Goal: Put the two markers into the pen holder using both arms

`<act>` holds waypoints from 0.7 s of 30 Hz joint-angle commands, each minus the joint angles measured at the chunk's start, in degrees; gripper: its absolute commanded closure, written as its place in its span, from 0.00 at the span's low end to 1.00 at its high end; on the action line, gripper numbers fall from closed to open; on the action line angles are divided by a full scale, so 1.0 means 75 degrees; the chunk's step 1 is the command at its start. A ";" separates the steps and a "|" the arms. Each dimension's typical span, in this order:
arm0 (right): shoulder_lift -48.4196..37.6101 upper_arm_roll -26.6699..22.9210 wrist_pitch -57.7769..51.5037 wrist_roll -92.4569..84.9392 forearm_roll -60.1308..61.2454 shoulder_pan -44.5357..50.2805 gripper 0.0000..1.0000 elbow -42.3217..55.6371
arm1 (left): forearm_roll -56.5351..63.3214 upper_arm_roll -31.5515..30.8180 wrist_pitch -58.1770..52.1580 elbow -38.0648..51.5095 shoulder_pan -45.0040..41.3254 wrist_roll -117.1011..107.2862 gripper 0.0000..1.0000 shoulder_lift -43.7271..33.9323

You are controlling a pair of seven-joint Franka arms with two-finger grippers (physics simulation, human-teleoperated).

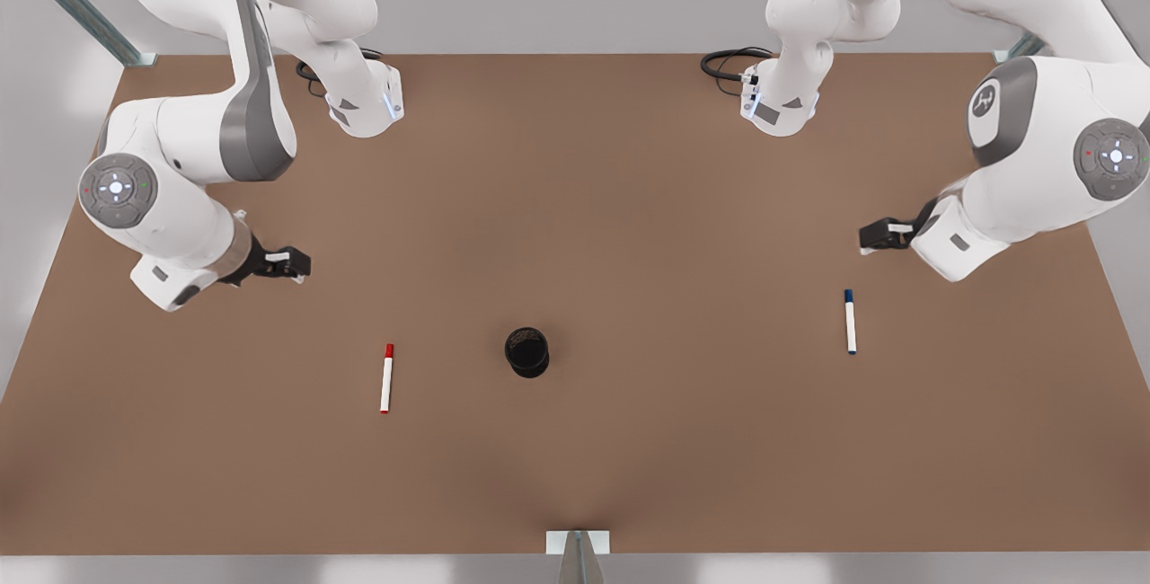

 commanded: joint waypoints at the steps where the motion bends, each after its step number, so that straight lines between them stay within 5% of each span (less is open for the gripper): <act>1: 0.0058 -0.0003 0.1010 0.0605 -0.0009 -0.0009 0.00 -0.0001 | 0.0043 0.0005 0.0911 -0.0025 -0.0014 0.0869 0.00 0.0019; 6: 0.1064 0.0055 0.2508 0.0640 0.0296 0.0073 0.00 -0.0036 | 0.0007 0.0040 0.3147 -0.0422 0.0560 0.1149 0.00 0.1870; 14: 0.3538 0.0360 0.5158 0.0910 0.0273 0.0202 0.00 -0.0036 | 0.0031 0.0052 0.7368 -0.3575 0.1345 0.3588 0.00 0.2152; 21: 0.4136 0.0349 0.5440 0.1495 0.0284 0.0143 0.00 -0.0446 | 0.0007 0.0064 0.8317 -0.4290 0.1509 0.3682 0.00 0.2550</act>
